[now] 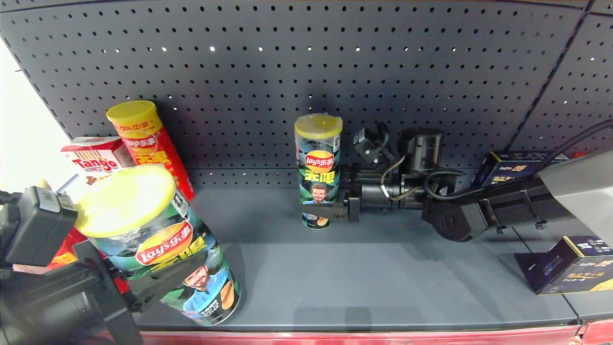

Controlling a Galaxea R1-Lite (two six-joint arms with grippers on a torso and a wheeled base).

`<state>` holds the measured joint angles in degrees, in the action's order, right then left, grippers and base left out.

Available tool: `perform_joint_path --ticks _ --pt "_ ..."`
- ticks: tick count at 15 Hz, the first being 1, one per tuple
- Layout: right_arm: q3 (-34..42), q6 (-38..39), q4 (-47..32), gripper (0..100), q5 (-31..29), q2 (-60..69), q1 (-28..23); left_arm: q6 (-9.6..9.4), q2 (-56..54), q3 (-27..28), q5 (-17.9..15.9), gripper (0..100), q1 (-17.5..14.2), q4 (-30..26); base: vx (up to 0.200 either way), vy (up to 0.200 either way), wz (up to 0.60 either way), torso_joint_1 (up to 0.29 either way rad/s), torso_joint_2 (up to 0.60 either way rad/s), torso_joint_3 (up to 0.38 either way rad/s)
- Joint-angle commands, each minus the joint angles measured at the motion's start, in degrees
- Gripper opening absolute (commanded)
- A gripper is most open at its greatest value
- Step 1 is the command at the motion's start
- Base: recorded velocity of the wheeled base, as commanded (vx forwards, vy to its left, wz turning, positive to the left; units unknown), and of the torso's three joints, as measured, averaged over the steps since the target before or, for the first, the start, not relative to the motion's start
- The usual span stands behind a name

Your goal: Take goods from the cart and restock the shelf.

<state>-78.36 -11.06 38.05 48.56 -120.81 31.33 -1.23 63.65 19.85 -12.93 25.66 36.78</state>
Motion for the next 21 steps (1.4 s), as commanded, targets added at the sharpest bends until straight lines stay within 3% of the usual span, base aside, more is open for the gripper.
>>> perform_joint_path --ticks 1,2,3,11,15,21 --pt "-1.62 -0.02 0.01 100 -0.04 -1.97 0.22 0.0 0.07 -0.16 0.01 0 -0.09 0.05 0.0 0.0 0.0 0.0 0.0 0.0" --pt "-1.71 -0.19 0.19 100 -0.13 -2.5 0.22 0.0 0.07 -0.16 0.01 0 0.0 0.05 0.0 0.0 0.0 0.0 0.0 0.0" --pt "-1.62 -0.28 0.54 0 -0.04 -3.03 0.22 0.0 0.07 -0.25 0.01 0 0.0 -0.04 0.0 0.0 0.0 0.0 0.0 0.0" --pt "1.72 0.16 0.98 0 -3.03 2.16 0.66 0.0 0.07 -0.42 0.01 0 -0.09 0.05 0.0 0.0 0.0 0.0 0.0 0.0" --pt "12.36 -0.02 1.42 0 -3.2 11.56 0.75 0.0 -0.01 -0.33 -0.16 0 0.0 0.05 0.0 0.0 0.0 0.0 0.0 0.0" --pt "31.95 -0.11 14.95 0 -6.81 19.91 5.23 0.0 0.16 -0.25 -0.16 0 0.09 0.05 0.0 0.0 0.0 0.0 0.0 0.0"
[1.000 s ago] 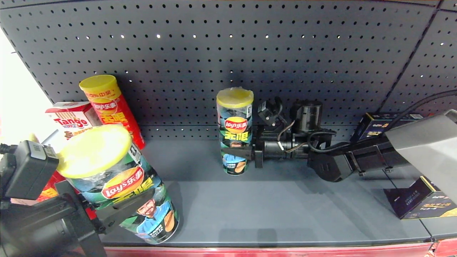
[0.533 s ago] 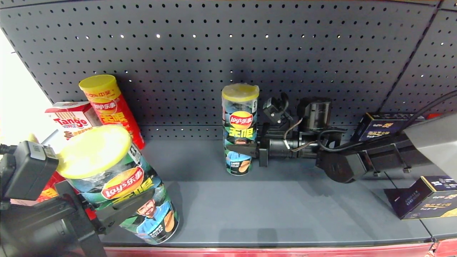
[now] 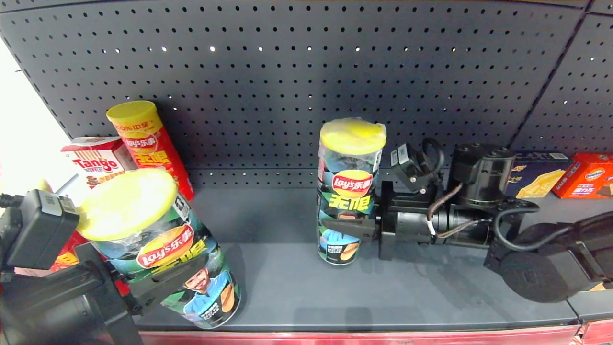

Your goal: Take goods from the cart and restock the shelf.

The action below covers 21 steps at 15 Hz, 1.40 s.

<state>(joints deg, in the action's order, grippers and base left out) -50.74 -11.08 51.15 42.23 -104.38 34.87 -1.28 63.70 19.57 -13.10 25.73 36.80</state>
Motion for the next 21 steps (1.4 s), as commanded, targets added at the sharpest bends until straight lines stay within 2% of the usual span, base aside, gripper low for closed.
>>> perform_joint_path --ticks 1,6,14,15,21 --pt "7.58 0.01 4.48 0 -0.57 4.0 2.66 -0.04 0.29 0.03 0.01 0 0.02 0.02 0.0 0.0 0.0 0.0 0.0 0.0" --pt "15.49 -0.17 9.84 0 -0.74 2.77 2.66 0.05 0.29 0.12 0.01 0 -0.07 0.02 0.0 0.0 0.0 0.0 0.0 0.0" --pt "14.88 -0.26 11.51 0 -1.01 -0.48 3.19 0.05 0.38 -0.14 0.01 0 -0.07 -0.07 0.0 0.0 0.0 0.0 0.0 0.0" --pt "14.79 -0.34 11.51 100 -2.15 -0.39 3.63 0.05 0.38 -0.23 0.01 0 -0.07 -0.07 0.0 0.0 0.0 0.0 0.0 0.0" --pt "16.37 -0.43 10.9 100 -3.64 6.47 3.1 0.05 0.2 -0.14 0.01 0 0.02 0.02 0.0 0.0 0.0 0.0 0.0 0.0"
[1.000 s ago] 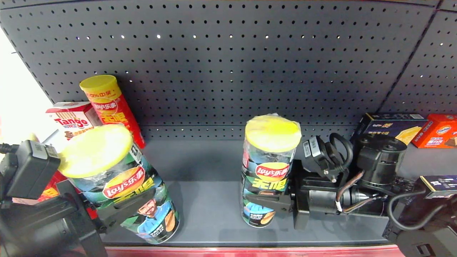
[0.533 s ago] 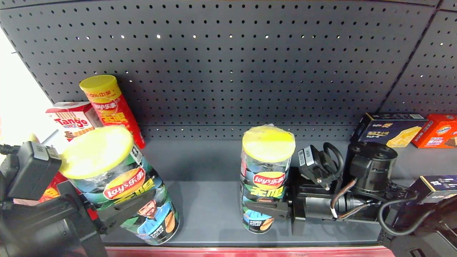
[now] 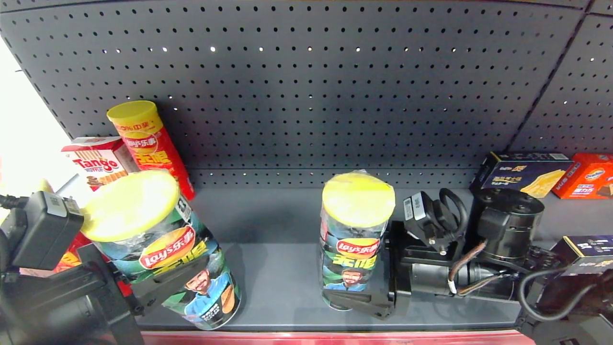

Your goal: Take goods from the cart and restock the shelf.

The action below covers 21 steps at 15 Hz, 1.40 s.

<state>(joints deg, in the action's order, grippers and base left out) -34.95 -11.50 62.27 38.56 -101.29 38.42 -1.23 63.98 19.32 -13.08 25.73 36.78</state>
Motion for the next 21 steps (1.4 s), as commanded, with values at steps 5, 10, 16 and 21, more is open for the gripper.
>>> perform_joint_path --ticks 5,10,16,21 --pt "7.62 -0.02 -0.48 100 0.11 15.16 -6.08 -0.09 -0.17 0.1 0.07 0 -0.07 0.05 0.0 0.0 0.0 0.0 0.0 0.0" --pt "12.8 0.07 -10.33 100 -0.94 35.46 -13.55 -0.09 -0.08 0.19 0.07 0 0.02 0.14 0.0 0.0 0.0 0.0 0.0 0.0" --pt "14.47 0.6 -33.88 100 -26.52 62.27 -17.86 -0.44 -0.17 1.51 0.16 0 -0.07 0.4 0.0 0.0 0.0 0.0 0.0 0.0" --pt "24.05 4.55 -48.38 100 -44.01 84.24 -18.3 -2.46 -0.26 1.24 -0.02 0 0.19 0.49 0.0 0.0 0.0 0.0 0.0 0.0"
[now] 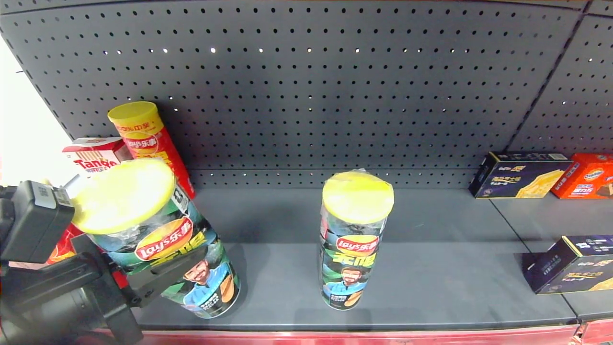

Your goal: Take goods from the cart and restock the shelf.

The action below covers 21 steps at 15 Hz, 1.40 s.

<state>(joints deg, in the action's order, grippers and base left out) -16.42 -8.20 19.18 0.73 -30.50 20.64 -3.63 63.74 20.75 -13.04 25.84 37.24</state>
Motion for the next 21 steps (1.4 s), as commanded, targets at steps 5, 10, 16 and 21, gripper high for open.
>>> perform_joint_path --ticks 5,10,16,21 --pt "16.07 3.63 -16.8 100 -12.07 30.5 -1.04 -0.06 -0.11 -0.45 -0.14 0 0.35 -0.06 0.0 0.0 0.0 0.0 0.0 0.0" --pt "16.07 4.07 -16.54 100 -4.51 30.5 -0.34 -0.06 -0.11 -0.71 -0.14 0 0.52 -0.06 0.0 0.0 0.0 0.0 0.0 0.0" --pt "14.31 4.42 -21.2 100 -5.57 24.17 -11.23 -0.23 -0.29 -0.8 -0.14 0 0.7 -0.15 0.0 0.0 0.0 0.0 0.0 0.0" --pt "15.01 5.13 -19.0 100 -0.73 29.01 -21.61 -0.23 -0.29 -0.8 -0.23 0 0.79 -0.15 0.0 0.0 0.0 0.0 0.0 0.0"
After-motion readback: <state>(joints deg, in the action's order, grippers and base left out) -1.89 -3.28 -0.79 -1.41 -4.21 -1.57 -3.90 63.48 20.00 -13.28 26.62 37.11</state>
